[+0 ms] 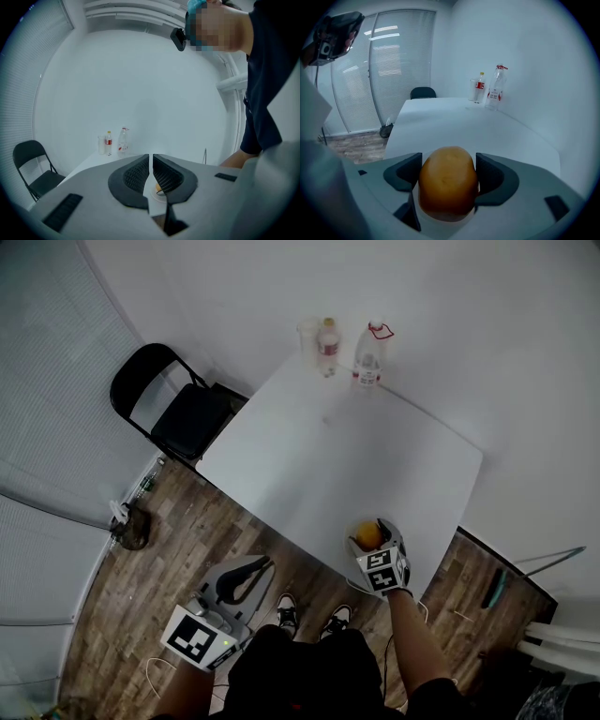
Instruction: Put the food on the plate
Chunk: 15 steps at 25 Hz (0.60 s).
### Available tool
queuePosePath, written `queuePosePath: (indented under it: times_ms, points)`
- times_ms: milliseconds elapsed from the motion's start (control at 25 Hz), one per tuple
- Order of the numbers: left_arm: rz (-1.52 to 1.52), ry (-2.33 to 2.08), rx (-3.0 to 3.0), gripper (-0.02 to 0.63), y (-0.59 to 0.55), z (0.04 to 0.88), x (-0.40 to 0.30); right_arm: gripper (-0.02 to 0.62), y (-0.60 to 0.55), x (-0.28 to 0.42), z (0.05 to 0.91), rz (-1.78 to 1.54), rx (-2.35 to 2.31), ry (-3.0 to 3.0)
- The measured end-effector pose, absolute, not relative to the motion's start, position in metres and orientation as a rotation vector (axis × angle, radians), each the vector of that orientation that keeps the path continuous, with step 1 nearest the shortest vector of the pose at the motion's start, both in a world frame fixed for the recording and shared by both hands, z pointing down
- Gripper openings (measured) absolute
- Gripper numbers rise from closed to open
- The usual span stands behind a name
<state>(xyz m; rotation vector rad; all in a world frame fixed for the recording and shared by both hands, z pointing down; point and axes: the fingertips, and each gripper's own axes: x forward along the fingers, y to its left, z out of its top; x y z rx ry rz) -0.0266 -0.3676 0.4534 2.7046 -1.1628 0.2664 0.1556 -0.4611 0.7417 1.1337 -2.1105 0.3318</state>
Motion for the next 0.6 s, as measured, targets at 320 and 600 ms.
queuePosePath:
  times_ms: [320,600]
  points:
    - [0.231,-1.137,2.696,0.043,-0.364,0.450,-0.029,0.368,-0.458,0.159,0.738,0.389,1.149,-2.146]
    - [0.210,-1.128,2.708,0.043,-0.358,0.446,-0.032,0.368,-0.458,0.161,0.659,0.320,1.316,-2.280]
